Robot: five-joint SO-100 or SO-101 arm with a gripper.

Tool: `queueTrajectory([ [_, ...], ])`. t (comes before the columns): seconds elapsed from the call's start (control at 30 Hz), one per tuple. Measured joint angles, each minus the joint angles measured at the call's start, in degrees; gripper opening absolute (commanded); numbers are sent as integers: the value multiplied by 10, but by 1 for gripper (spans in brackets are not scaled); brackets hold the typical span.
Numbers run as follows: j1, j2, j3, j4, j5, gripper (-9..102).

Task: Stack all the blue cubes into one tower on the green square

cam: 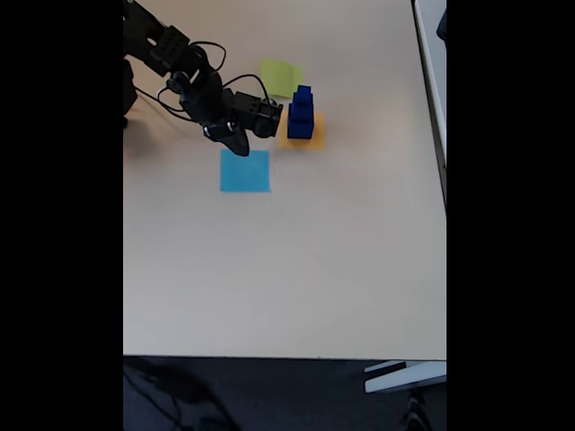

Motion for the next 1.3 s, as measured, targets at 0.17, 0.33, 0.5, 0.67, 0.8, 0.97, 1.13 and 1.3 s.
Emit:
queueTrajectory([
  [0.17,9,-10,6,-25,-4,1],
  [0.33,7,-22,25,-60,-4,1],
  [0.5,8,-38,42,-99,-4,1],
  [0.67,16,-47,50,-129,0,1],
  [0.8,21,-47,53,-134,0,1],
  [0.97,25,-47,59,-135,0,1],
  [1.13,25,-49,69,-147,0,3],
  [1.3,25,-51,76,-163,5,6],
])
